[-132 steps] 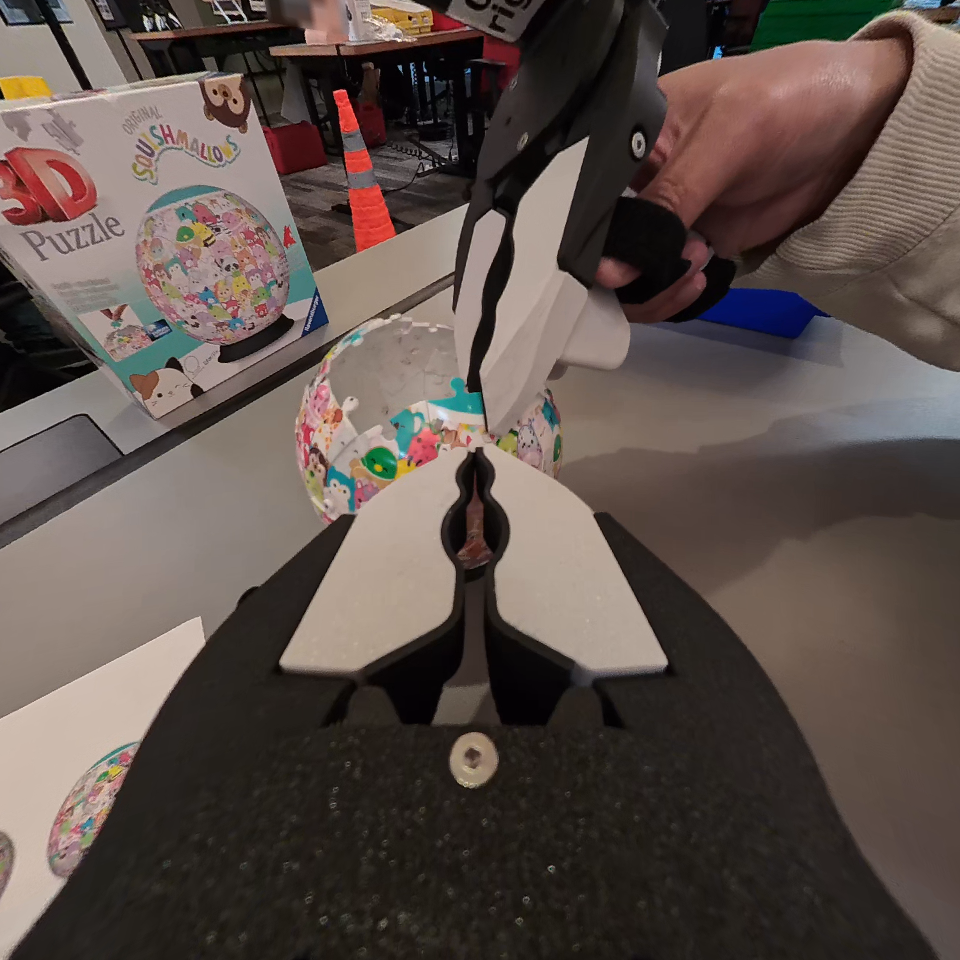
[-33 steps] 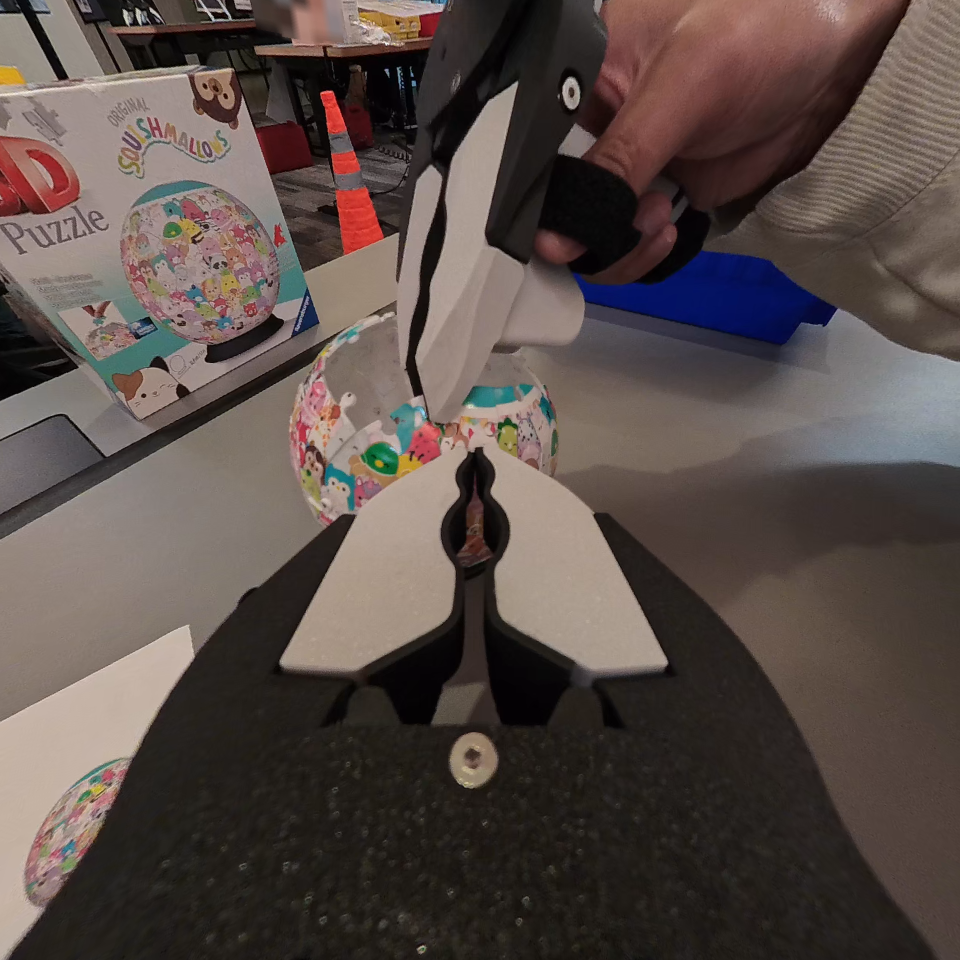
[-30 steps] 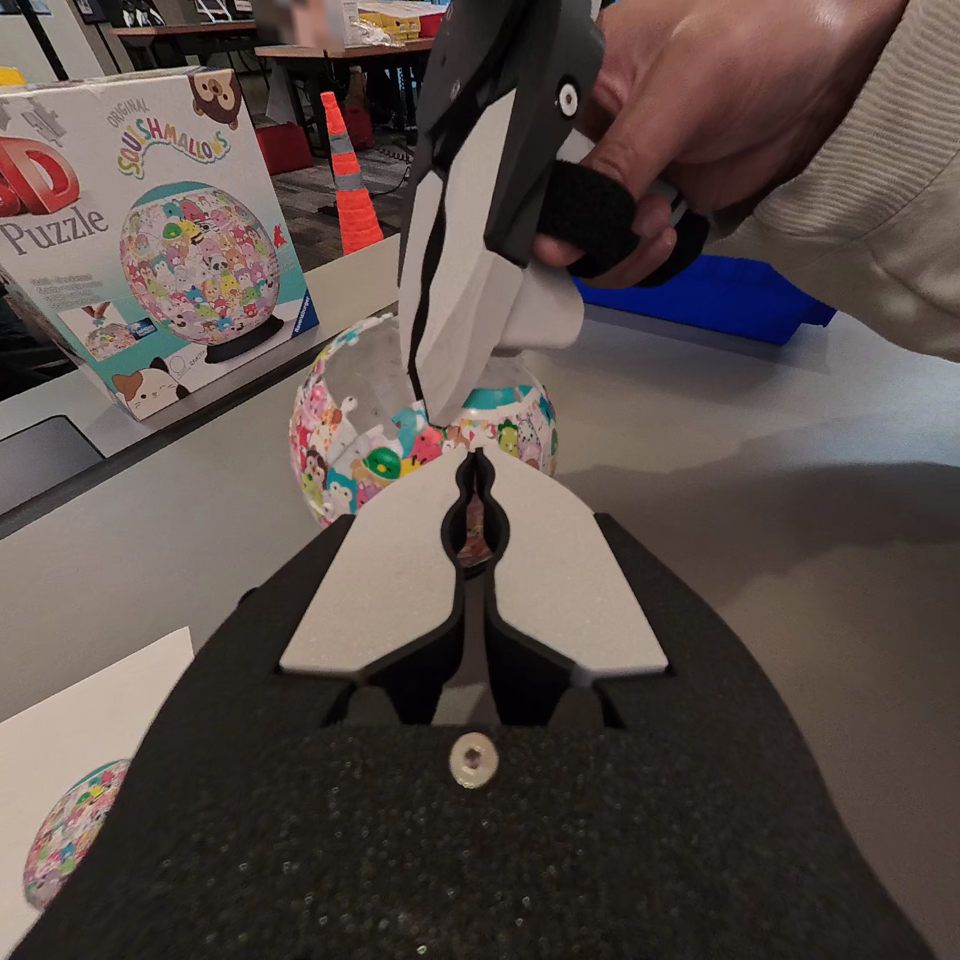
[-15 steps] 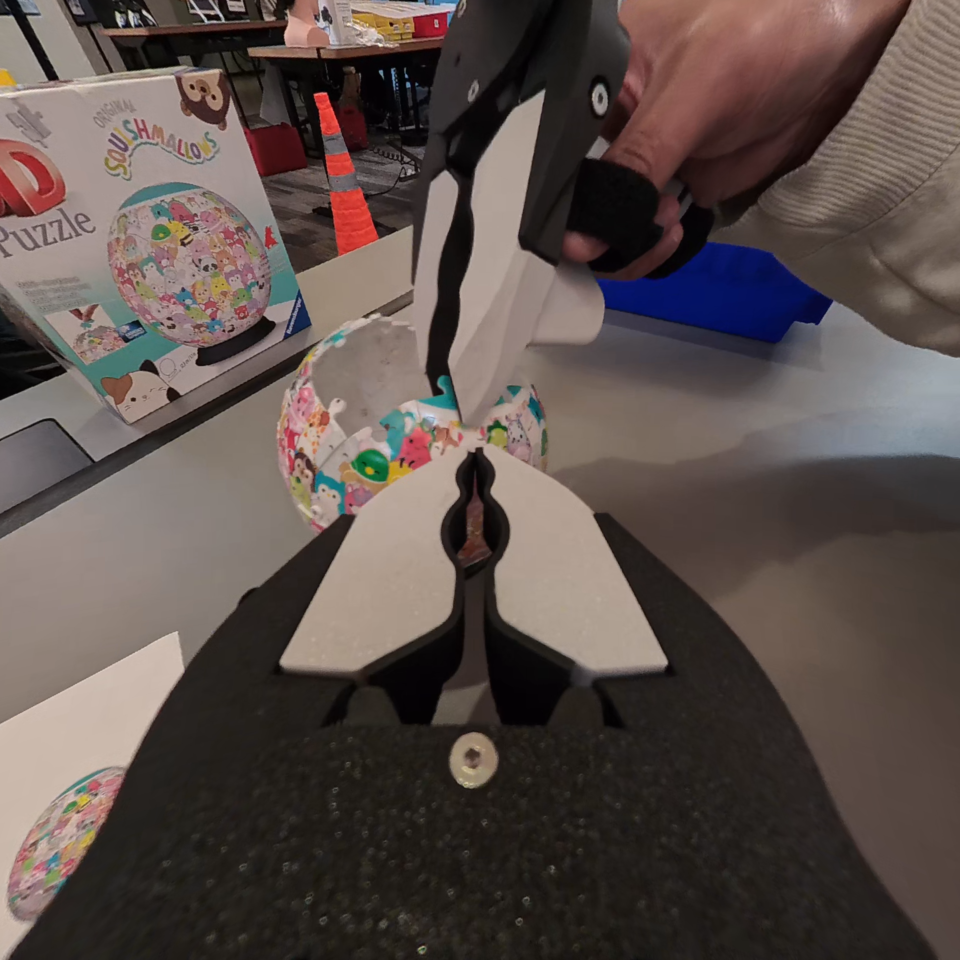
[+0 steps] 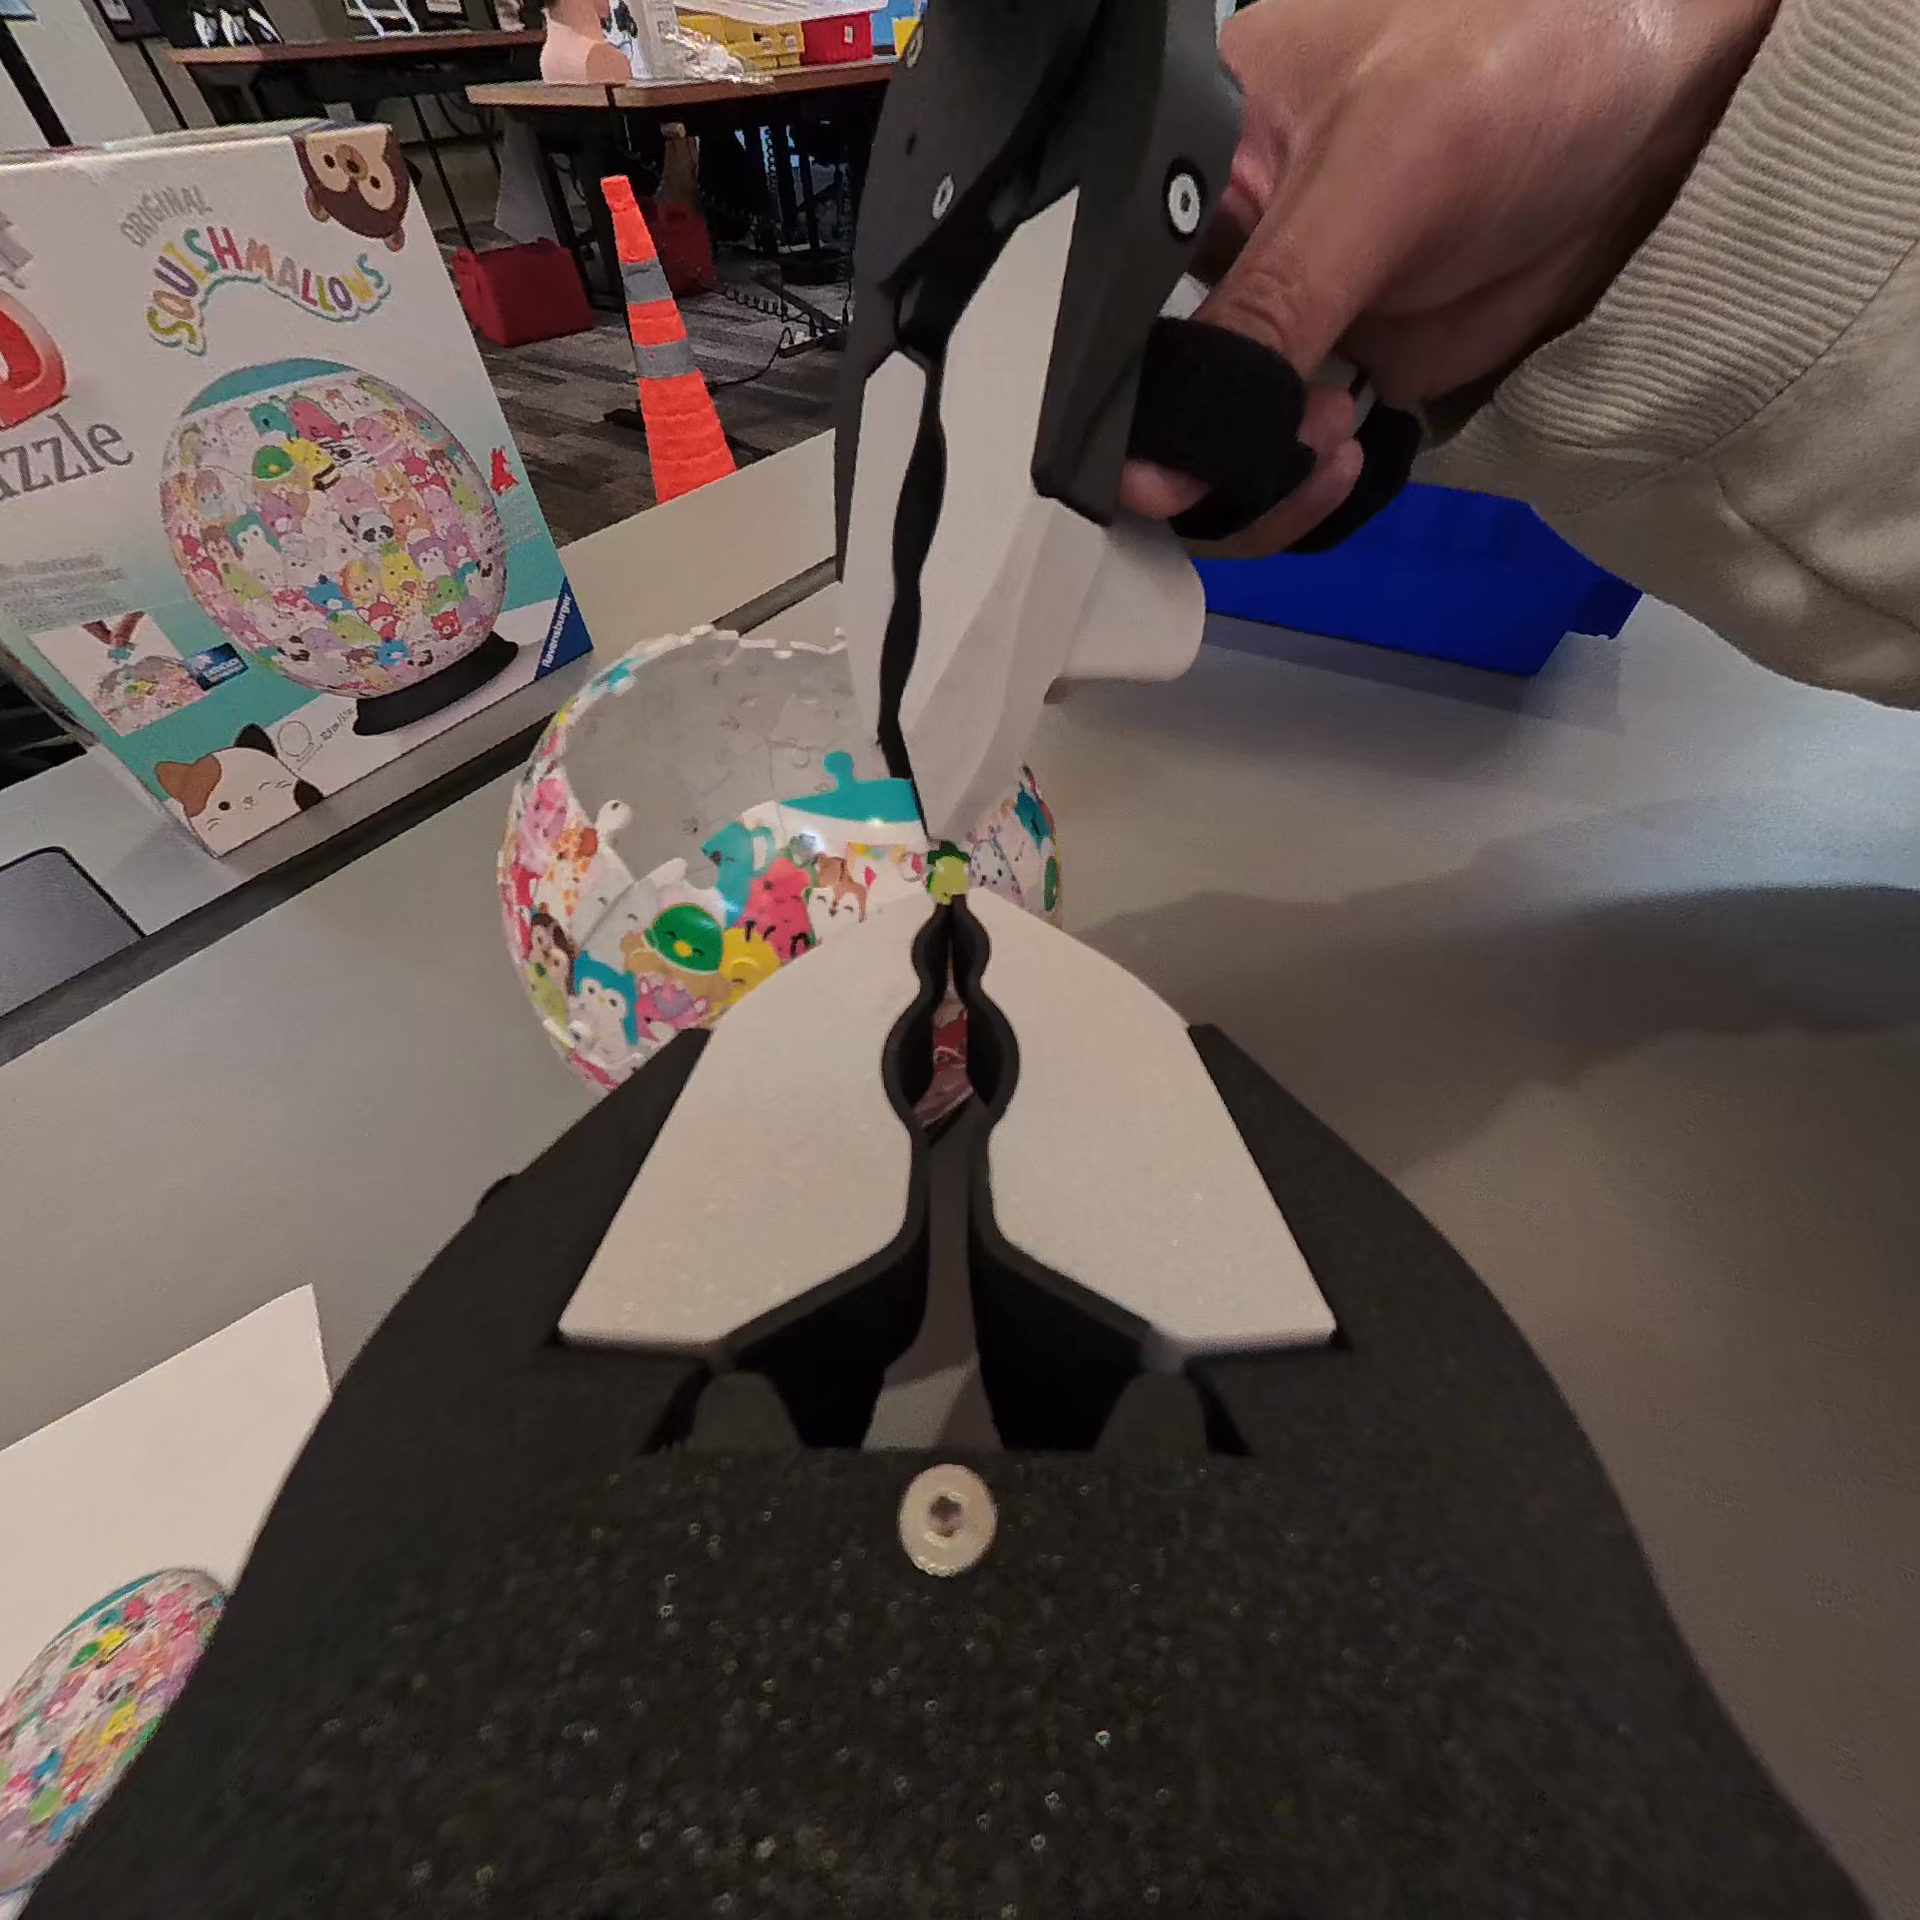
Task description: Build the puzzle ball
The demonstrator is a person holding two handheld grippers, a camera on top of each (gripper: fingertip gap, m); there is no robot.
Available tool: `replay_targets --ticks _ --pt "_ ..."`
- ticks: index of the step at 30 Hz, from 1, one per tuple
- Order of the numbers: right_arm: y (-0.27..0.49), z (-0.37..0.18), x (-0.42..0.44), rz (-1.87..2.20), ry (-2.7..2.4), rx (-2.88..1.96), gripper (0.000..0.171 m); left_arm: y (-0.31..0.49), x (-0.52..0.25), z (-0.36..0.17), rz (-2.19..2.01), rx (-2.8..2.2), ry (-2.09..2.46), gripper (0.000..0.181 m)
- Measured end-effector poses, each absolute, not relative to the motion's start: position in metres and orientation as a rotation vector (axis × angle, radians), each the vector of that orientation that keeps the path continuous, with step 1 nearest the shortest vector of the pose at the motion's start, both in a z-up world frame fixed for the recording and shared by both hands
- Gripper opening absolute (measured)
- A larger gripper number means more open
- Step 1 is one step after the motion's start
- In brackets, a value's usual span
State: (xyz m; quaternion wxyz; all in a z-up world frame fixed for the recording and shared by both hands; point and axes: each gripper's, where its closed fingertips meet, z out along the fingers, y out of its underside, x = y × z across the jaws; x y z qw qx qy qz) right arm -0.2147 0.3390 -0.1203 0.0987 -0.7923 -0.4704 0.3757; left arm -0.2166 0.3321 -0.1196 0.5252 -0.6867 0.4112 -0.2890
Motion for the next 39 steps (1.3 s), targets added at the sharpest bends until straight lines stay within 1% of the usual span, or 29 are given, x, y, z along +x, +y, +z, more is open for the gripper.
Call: replay_targets --ticks 8,15,21,30,35,36,39 --pt "0.339 -0.121 -0.217 1.139 -1.381 -2.346 0.005 0.332 -0.215 -0.12 -0.696 -1.644 0.984 0.0" --pt "0.341 -0.12 -0.212 1.081 -1.376 -2.344 0.011 0.337 -0.225 -0.118 -0.686 -1.648 0.952 0.0" --pt "0.337 -0.122 -0.211 1.071 -1.397 -2.342 0.005 0.341 -0.227 -0.118 -0.689 -1.651 0.936 0.0" --pt "0.337 -0.123 -0.212 1.078 -1.417 -2.341 0.005 0.338 -0.222 -0.118 -0.677 -1.643 0.95 0.0" --pt "0.338 -0.122 -0.212 1.08 -1.408 -2.335 0.005 0.341 -0.245 -0.12 -0.641 -1.663 0.919 0.0" --pt "0.339 -0.122 -0.211 1.079 -1.403 -2.336 0.007 0.343 -0.248 -0.123 -0.63 -1.673 0.918 0.0" --pt "0.34 -0.122 -0.21 1.085 -1.38 -2.33 0.011 0.342 -0.247 -0.126 -0.646 -1.658 0.918 0.014"
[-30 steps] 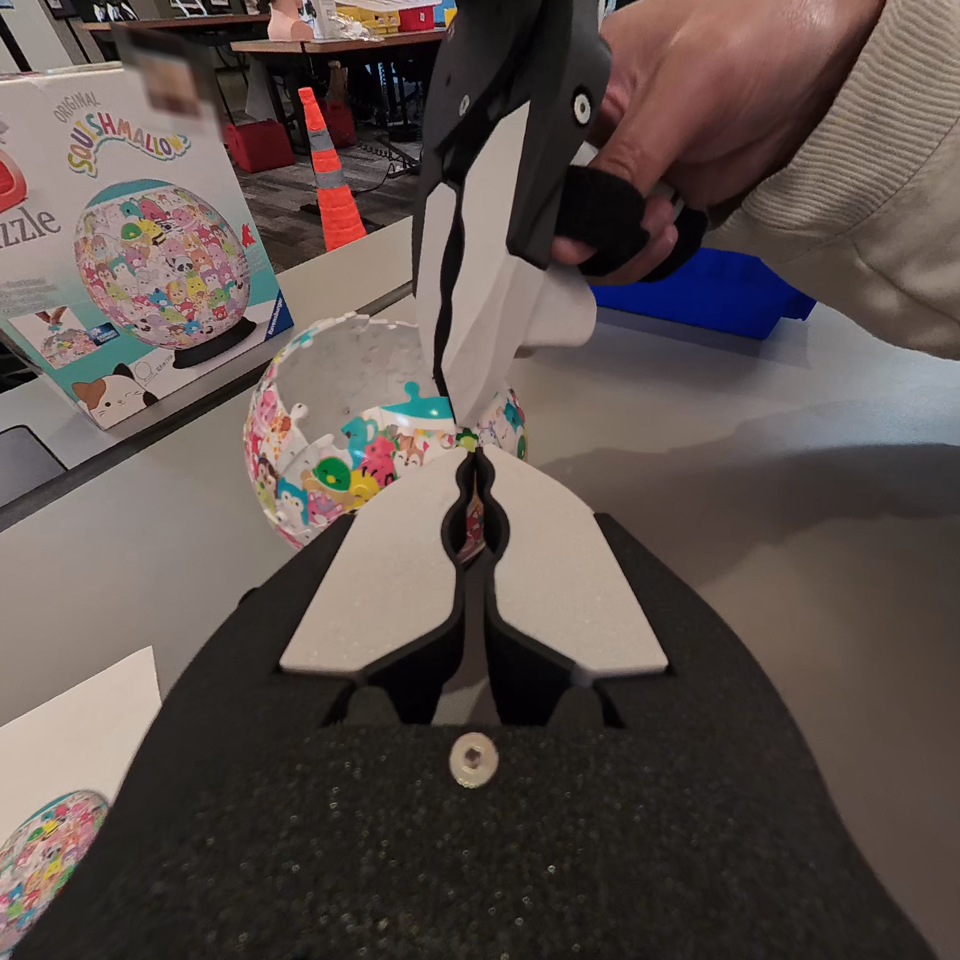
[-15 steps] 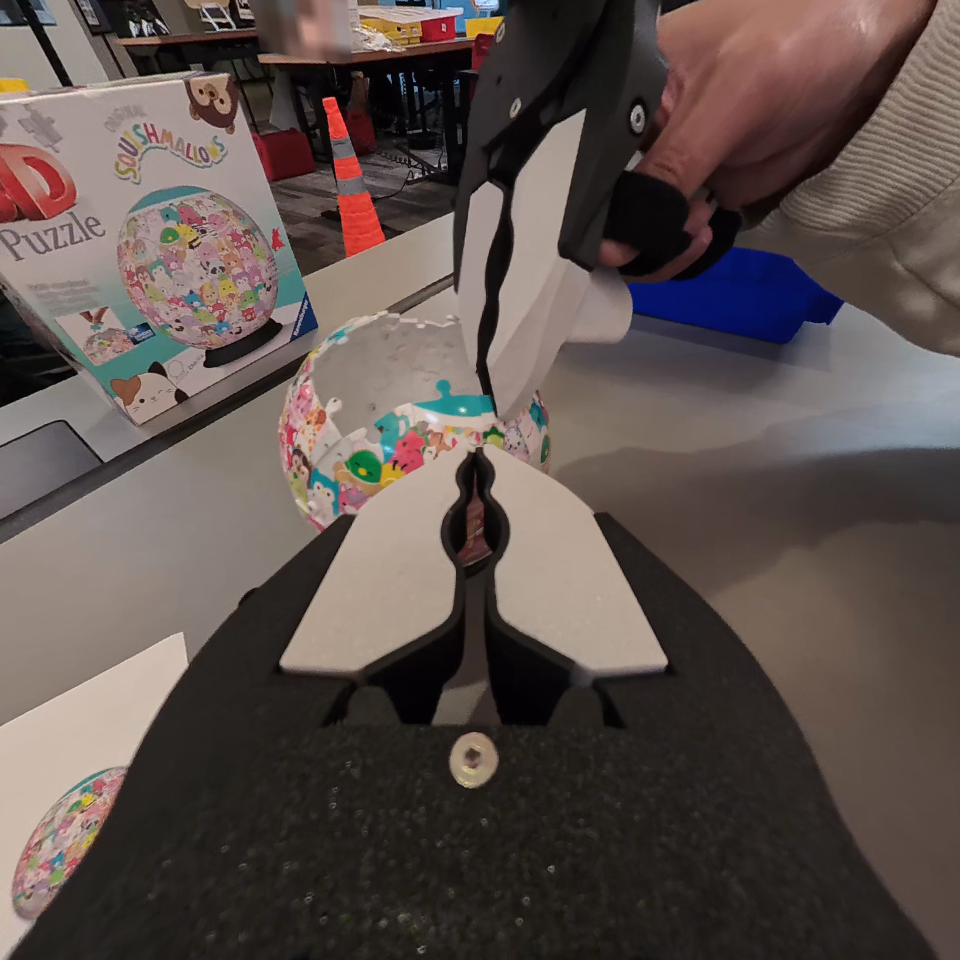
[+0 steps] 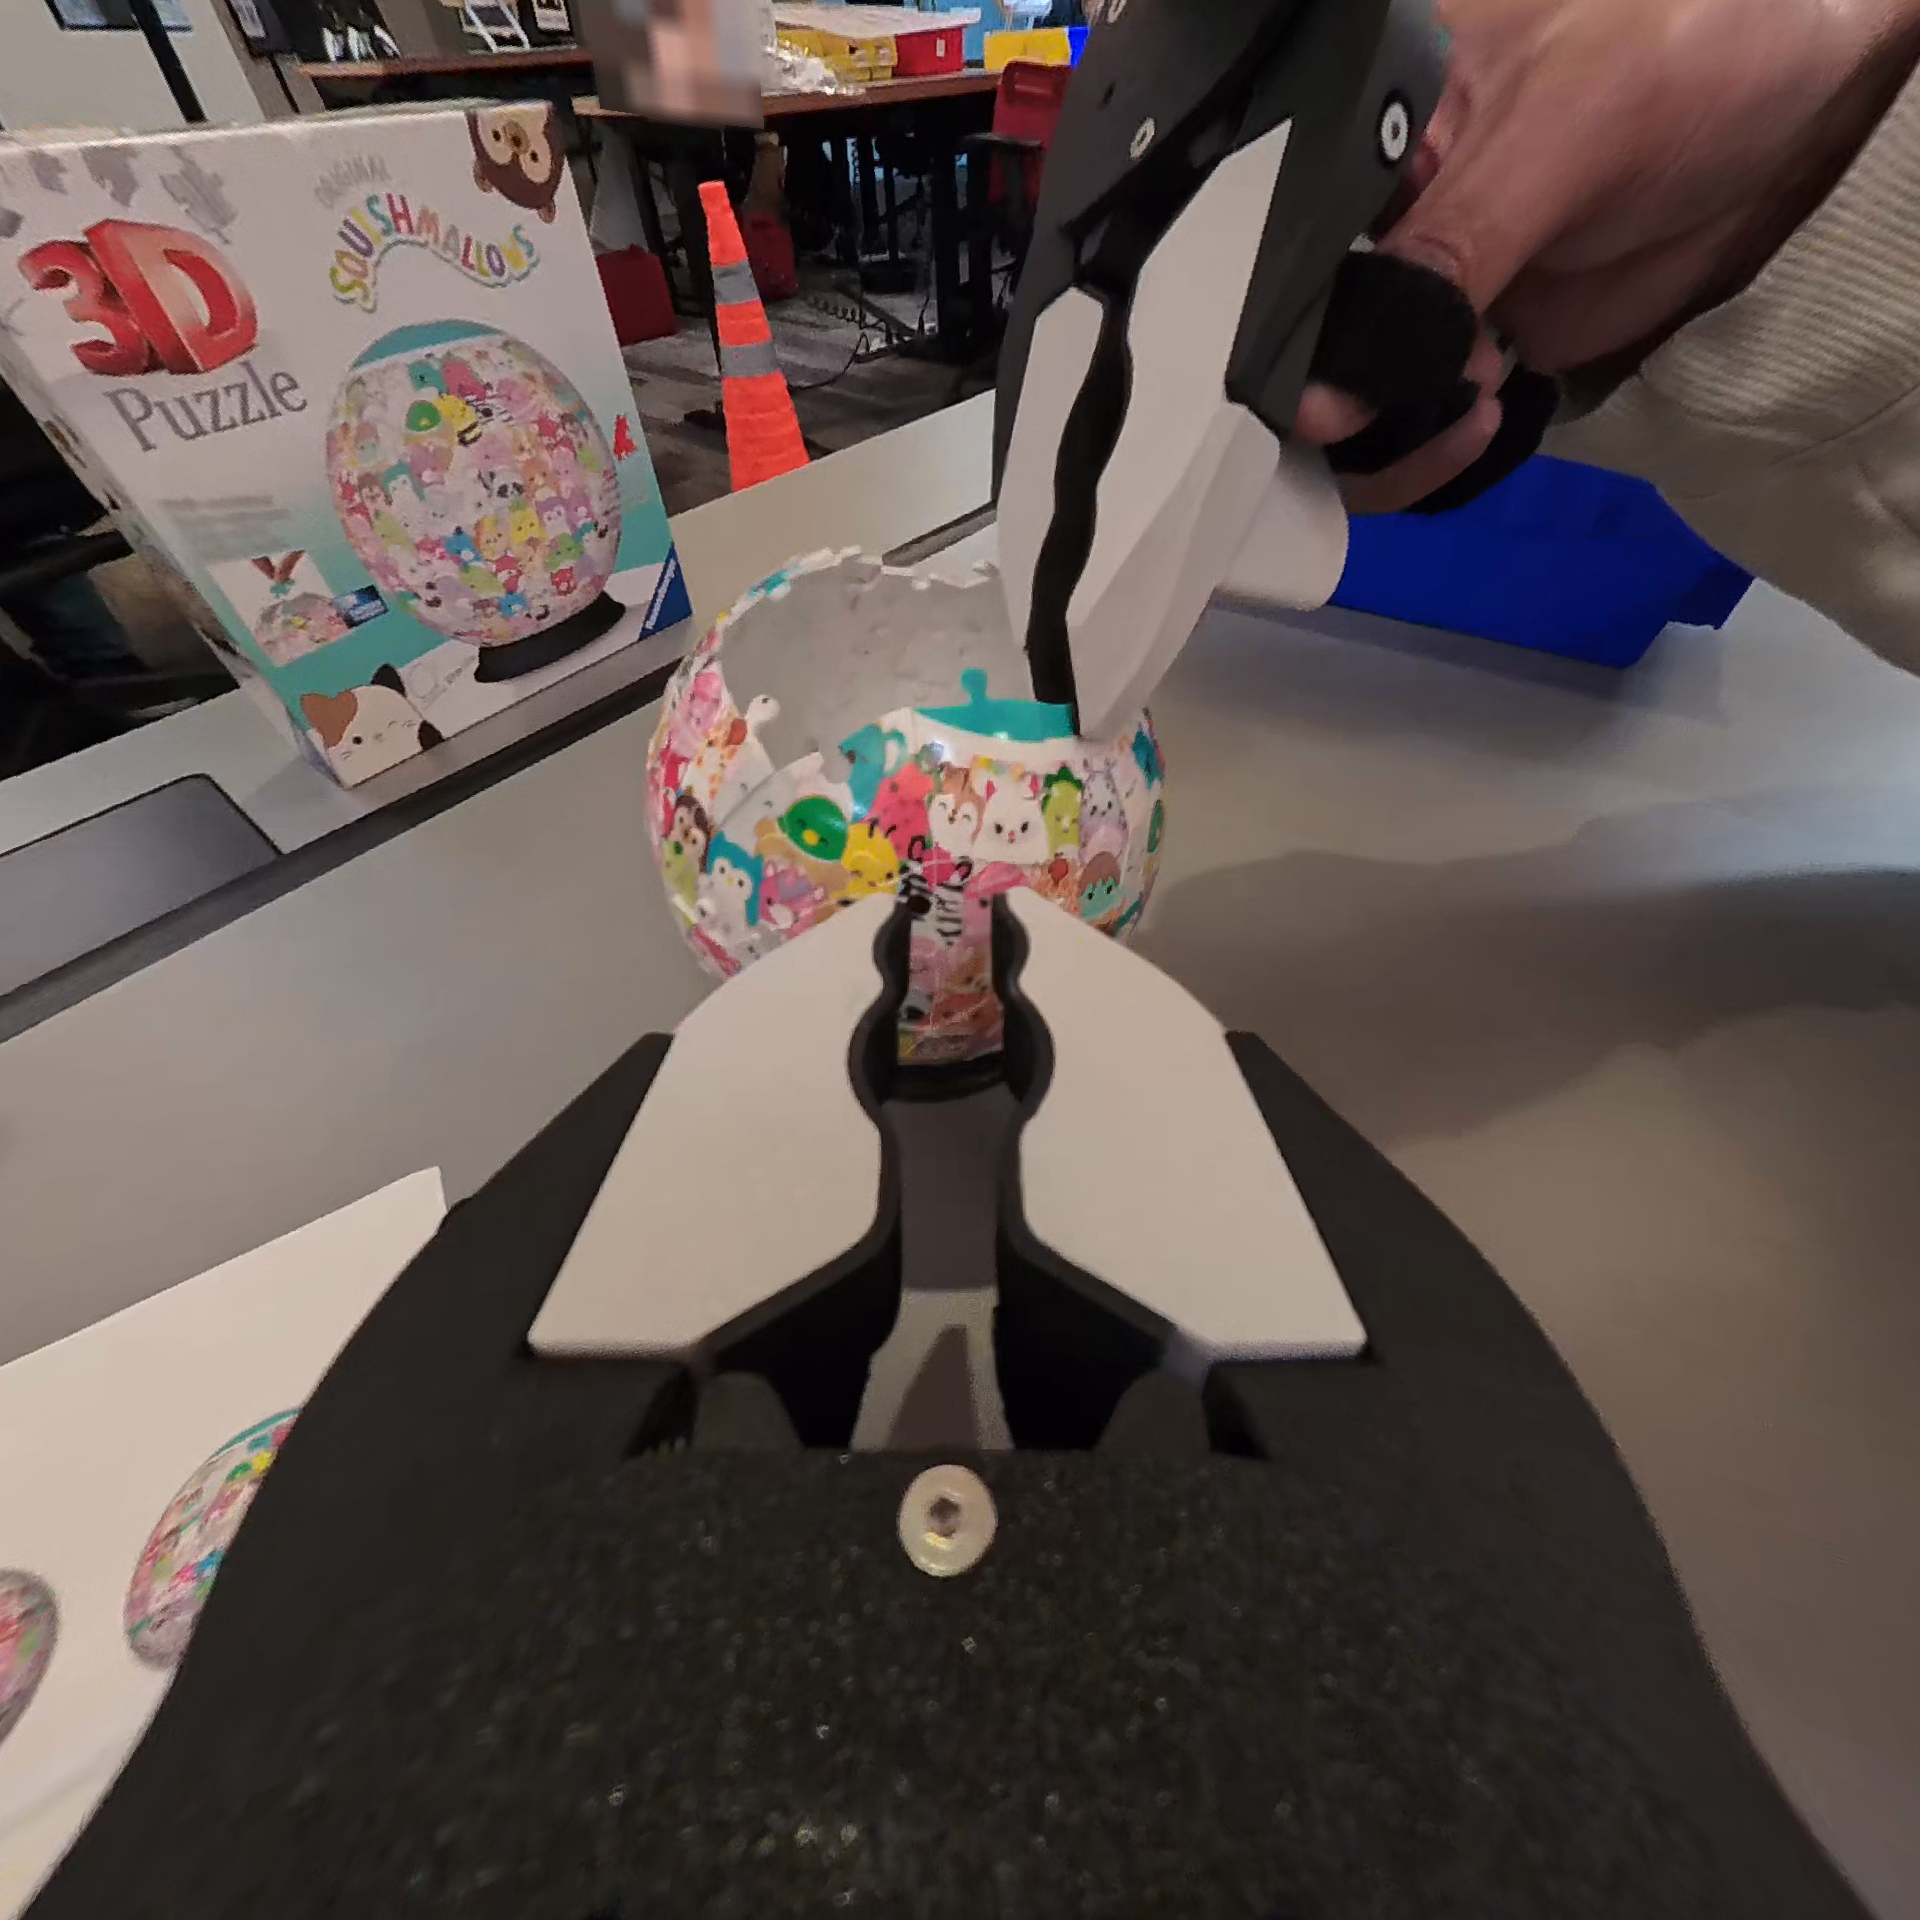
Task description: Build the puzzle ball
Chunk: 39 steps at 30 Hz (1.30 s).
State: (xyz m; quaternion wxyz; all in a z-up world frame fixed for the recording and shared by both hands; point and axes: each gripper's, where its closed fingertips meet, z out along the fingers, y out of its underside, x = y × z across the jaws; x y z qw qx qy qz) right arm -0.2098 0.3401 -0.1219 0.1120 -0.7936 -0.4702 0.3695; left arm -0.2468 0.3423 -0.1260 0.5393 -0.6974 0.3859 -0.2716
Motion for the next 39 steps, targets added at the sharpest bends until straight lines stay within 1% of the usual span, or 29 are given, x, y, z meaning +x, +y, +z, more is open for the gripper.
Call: replay_targets --ticks 6,11,16,19,20,23,29,35,39 --pt "0.341 -0.123 -0.208 1.024 -1.342 -2.299 0.011 0.35 -0.239 -0.112 -0.548 -1.569 0.893 0.016" --pt "0.34 -0.118 -0.211 1.02 -1.316 -2.228 0.009 0.353 -0.234 -0.112 -0.471 -1.542 0.923 0.015" --pt "0.338 -0.12 -0.211 1.034 -1.311 -2.232 0.009 0.348 -0.236 -0.113 -0.385 -1.489 0.957 0.006" --pt "0.338 -0.121 -0.213 1.045 -1.31 -2.228 0.009 0.345 -0.231 -0.116 -0.389 -1.488 0.978 0.005" --pt "0.338 -0.121 -0.214 1.047 -1.31 -2.226 0.009 0.345 -0.23 -0.118 -0.396 -1.491 0.985 0.0" --pt "0.339 -0.122 -0.214 1.043 -1.323 -2.22 0.005 0.343 -0.227 -0.118 -0.416 -1.494 0.988 0.0" --pt "0.338 -0.123 -0.217 1.112 -1.325 -2.228 0.004 0.341 -0.223 -0.117 -0.419 -1.5 0.991 0.0" --pt "0.339 -0.122 -0.221 1.112 -1.343 -2.225 0.004 0.335 -0.239 -0.113 -0.466 -1.518 0.982 0.0" --pt "0.339 -0.123 -0.222 1.115 -1.346 -2.224 0.003 0.341 -0.233 -0.124 -0.509 -1.582 0.994 0.0"
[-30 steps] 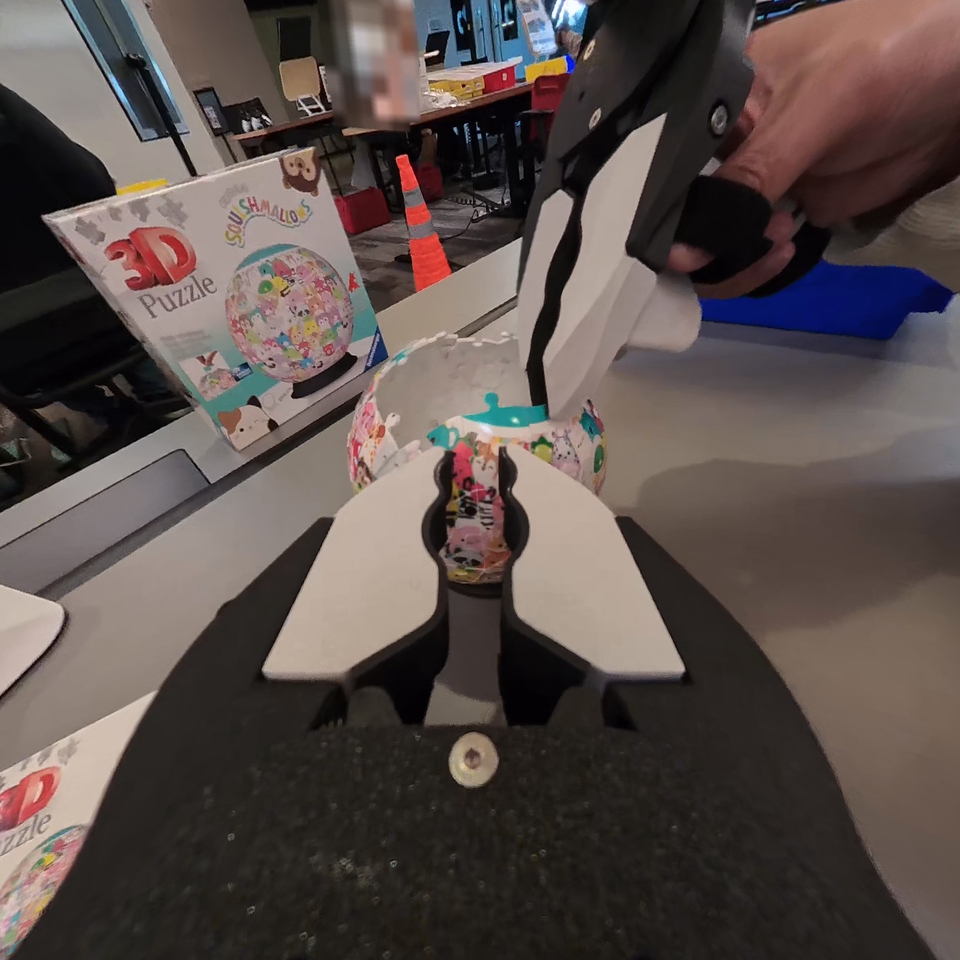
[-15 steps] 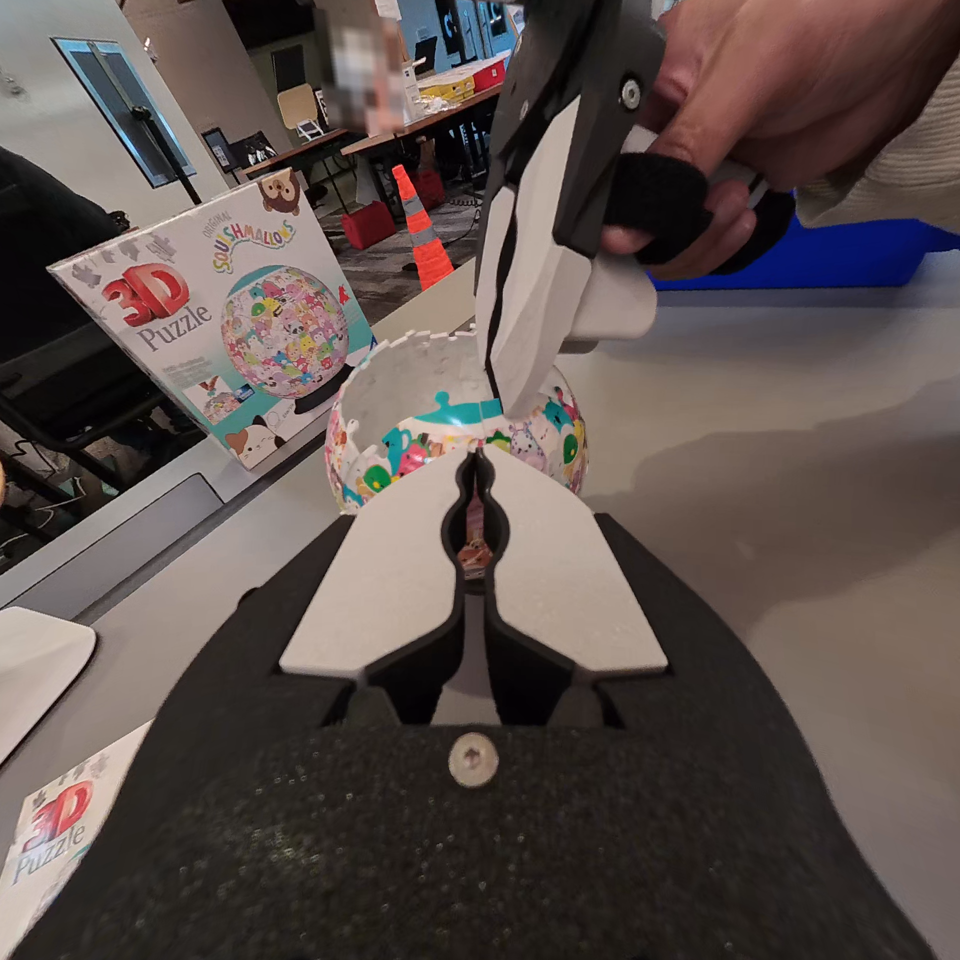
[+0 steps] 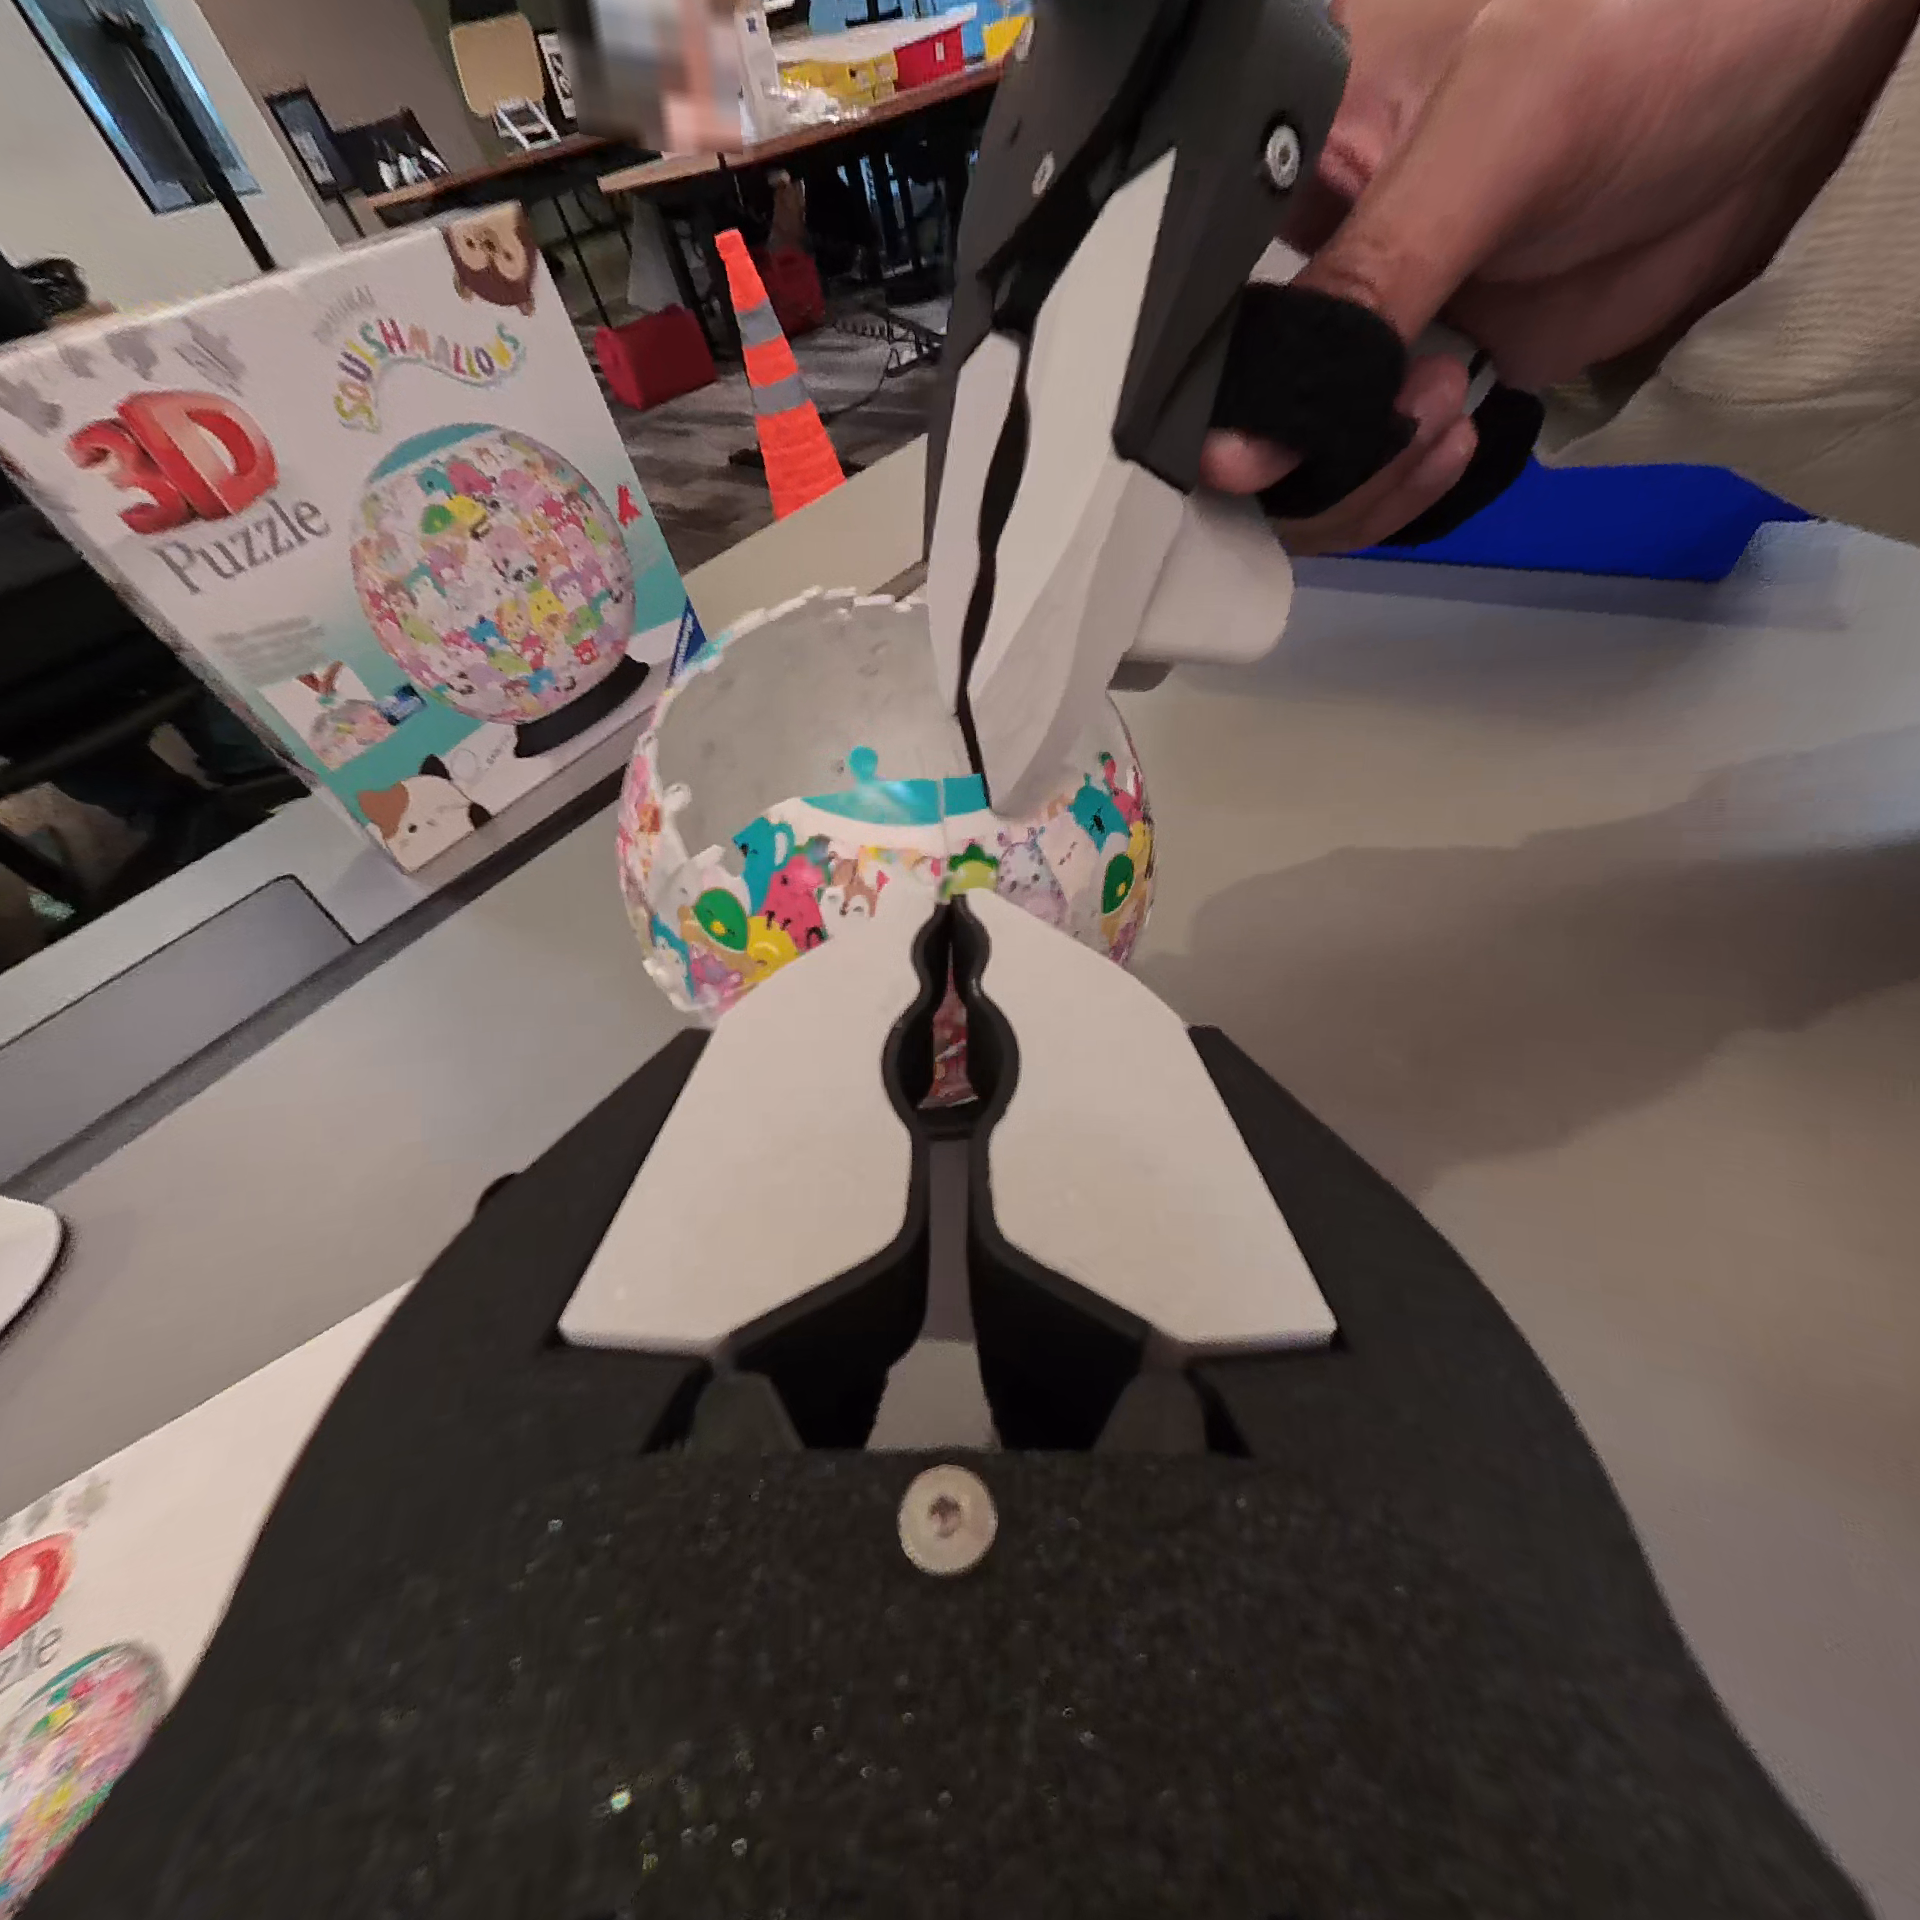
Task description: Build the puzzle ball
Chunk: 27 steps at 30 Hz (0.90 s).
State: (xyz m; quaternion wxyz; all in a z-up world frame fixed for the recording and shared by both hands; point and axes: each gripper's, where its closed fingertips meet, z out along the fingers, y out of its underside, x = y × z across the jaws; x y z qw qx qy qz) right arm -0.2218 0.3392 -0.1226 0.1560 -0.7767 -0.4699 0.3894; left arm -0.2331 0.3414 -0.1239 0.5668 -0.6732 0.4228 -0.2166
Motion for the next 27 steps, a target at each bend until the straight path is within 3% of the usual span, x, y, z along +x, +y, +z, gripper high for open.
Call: replay_targets --ticks 27 --pt "0.346 -0.126 -0.225 0.915 -1.425 -2.257 0.004 0.347 -0.231 -0.126 -0.499 -1.568 0.953 0.0"
